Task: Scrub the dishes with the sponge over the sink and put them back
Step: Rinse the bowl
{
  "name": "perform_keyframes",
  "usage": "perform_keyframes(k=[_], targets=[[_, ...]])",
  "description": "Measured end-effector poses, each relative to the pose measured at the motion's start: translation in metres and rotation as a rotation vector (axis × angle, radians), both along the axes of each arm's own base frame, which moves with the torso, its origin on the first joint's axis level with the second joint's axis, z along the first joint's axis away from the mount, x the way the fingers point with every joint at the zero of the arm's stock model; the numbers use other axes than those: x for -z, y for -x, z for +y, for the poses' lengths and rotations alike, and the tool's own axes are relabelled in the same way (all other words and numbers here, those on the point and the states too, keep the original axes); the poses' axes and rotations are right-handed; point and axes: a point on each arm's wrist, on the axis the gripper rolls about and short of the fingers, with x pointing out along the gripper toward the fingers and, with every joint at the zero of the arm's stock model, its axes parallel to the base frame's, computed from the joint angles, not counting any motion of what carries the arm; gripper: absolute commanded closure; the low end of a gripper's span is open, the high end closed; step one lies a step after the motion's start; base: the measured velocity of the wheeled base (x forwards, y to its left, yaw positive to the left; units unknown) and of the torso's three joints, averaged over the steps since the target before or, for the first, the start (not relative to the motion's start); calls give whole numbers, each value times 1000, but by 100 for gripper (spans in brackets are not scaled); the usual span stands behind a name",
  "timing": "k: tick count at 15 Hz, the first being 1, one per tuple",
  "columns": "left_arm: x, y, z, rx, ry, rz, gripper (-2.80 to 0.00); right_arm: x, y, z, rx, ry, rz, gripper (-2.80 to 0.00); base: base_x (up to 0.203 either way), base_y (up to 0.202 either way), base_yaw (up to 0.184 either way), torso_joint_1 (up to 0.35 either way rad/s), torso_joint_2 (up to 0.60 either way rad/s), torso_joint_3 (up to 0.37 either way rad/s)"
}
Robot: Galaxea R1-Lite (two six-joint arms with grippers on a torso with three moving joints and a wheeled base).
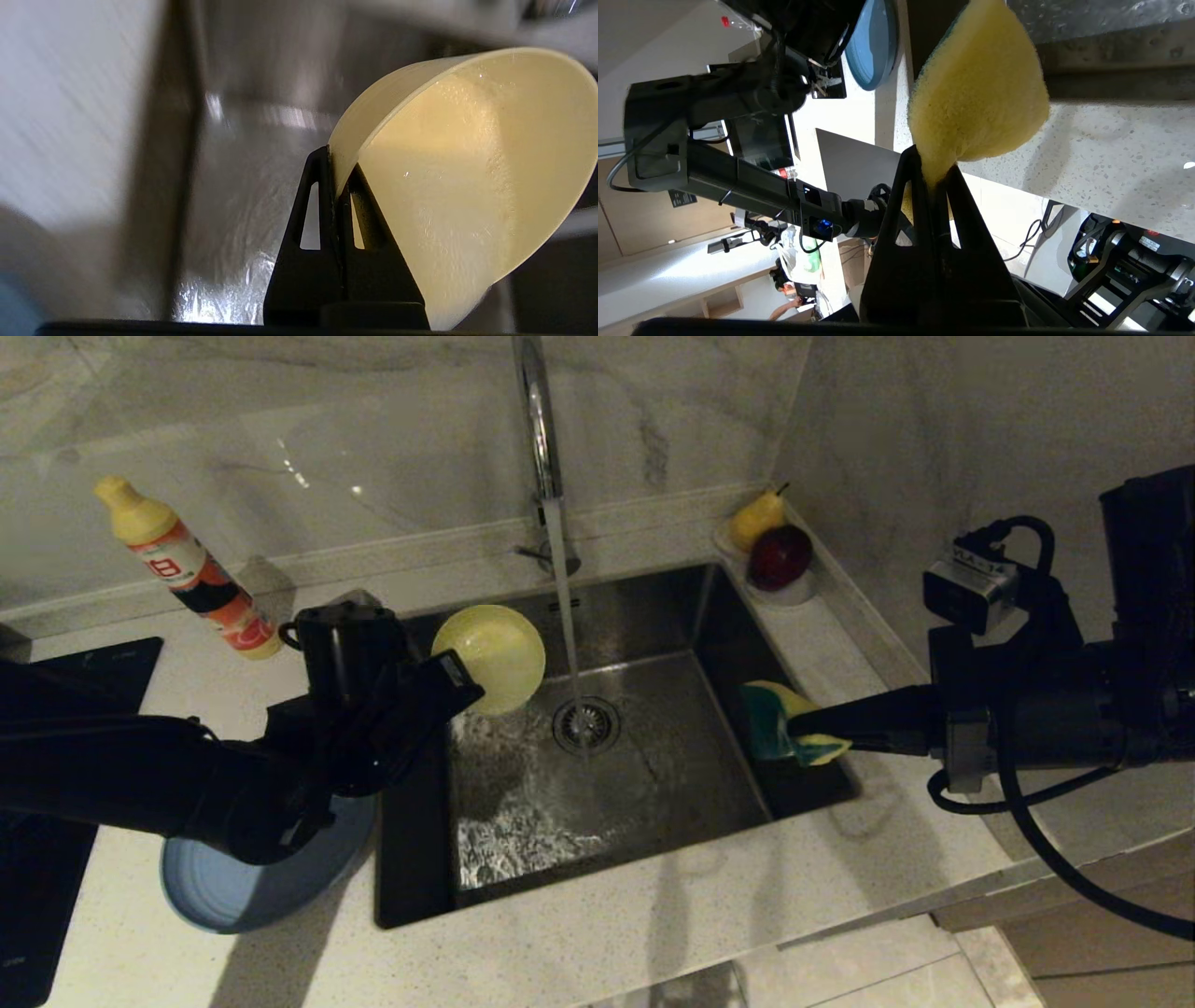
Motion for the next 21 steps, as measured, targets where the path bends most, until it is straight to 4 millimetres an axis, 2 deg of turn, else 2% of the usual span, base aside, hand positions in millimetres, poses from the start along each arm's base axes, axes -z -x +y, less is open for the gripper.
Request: perform_keyframes(k=[4, 10, 15, 21], targets=[[-1, 8, 10, -15, -132, -174, 0, 0, 0, 0, -10, -4, 1, 0, 0, 0, 0, 0, 0, 0], [10, 21, 14, 13, -309, -339, 0, 1, -1, 1, -13, -3, 3, 0, 0, 0, 0, 0, 0, 0], [29, 28, 13, 106, -468, -294, 0, 0, -6, 3, -14, -4, -2, 0, 0, 0, 0, 0, 0, 0], [19, 25, 12, 128, -512, -342, 0, 2, -15, 7, -12, -20, -31, 0, 0, 0, 0, 0, 0, 0]])
